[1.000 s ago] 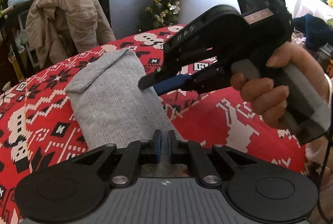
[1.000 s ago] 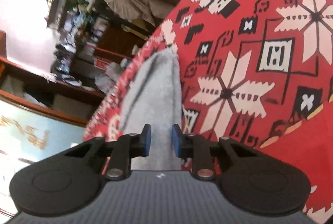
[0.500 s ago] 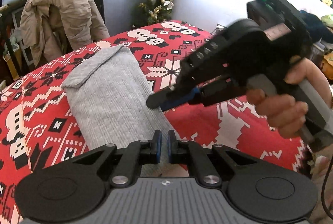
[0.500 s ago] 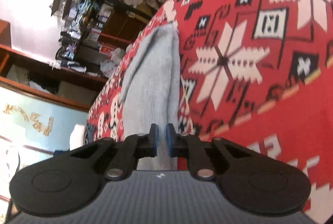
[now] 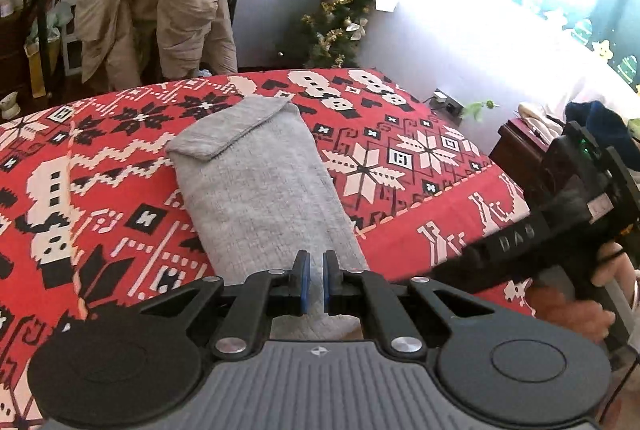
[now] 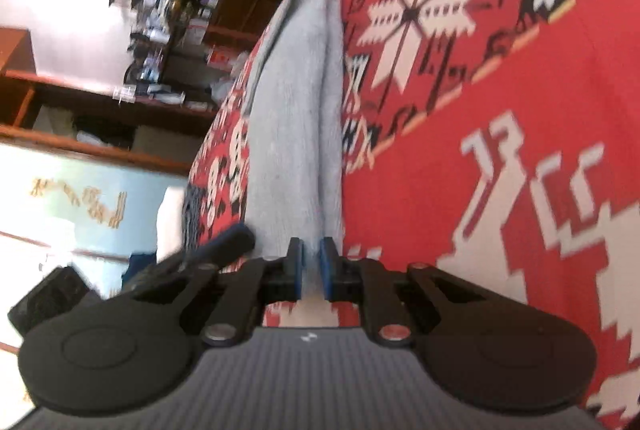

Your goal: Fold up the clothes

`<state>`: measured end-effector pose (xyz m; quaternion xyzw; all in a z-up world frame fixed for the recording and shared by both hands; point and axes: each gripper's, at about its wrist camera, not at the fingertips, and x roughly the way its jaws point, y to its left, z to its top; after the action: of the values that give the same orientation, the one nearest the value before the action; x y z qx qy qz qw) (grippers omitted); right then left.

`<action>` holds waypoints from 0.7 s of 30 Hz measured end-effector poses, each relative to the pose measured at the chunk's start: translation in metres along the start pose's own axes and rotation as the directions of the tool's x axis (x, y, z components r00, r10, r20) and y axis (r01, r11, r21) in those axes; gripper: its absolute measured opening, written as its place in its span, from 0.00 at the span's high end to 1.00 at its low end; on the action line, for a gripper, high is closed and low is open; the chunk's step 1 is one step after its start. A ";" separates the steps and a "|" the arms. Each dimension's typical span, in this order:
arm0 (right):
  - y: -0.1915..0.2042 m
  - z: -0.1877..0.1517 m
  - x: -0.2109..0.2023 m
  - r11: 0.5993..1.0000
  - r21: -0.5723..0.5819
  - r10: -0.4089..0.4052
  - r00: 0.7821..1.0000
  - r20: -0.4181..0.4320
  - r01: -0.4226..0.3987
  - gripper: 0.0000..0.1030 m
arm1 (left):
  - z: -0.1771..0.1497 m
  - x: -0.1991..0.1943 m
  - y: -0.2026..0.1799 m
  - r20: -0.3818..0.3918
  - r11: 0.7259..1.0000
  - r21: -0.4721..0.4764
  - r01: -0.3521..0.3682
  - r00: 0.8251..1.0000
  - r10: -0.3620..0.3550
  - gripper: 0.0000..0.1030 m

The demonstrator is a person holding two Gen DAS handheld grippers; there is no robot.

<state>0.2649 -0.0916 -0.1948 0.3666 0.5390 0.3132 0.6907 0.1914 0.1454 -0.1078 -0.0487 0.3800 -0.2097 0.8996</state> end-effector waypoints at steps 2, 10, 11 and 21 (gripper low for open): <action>0.001 -0.005 0.001 1.000 -0.011 -0.007 0.999 -0.035 0.007 0.89 | 0.000 0.003 -0.005 -0.002 1.000 0.015 0.004 1.000 -0.004 0.95; 0.009 0.017 -0.019 1.000 0.002 -0.031 0.998 0.056 0.031 0.88 | -0.004 0.009 -0.015 0.018 0.999 0.046 -0.022 1.000 0.021 0.95; 0.009 0.022 -0.019 0.999 0.023 -0.034 0.997 0.074 0.032 0.88 | -0.002 0.010 -0.013 0.022 1.000 0.021 -0.017 1.000 0.017 0.95; 0.002 0.071 -0.001 0.979 0.166 -0.148 0.968 0.202 0.115 0.88 | 0.010 0.018 -0.001 0.071 0.992 -0.125 0.003 0.997 0.006 0.95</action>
<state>0.3337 -0.1038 -0.1820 0.4133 0.5072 0.1833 0.7337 0.2096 0.1364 -0.1127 -0.1122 0.3600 -0.1828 0.9080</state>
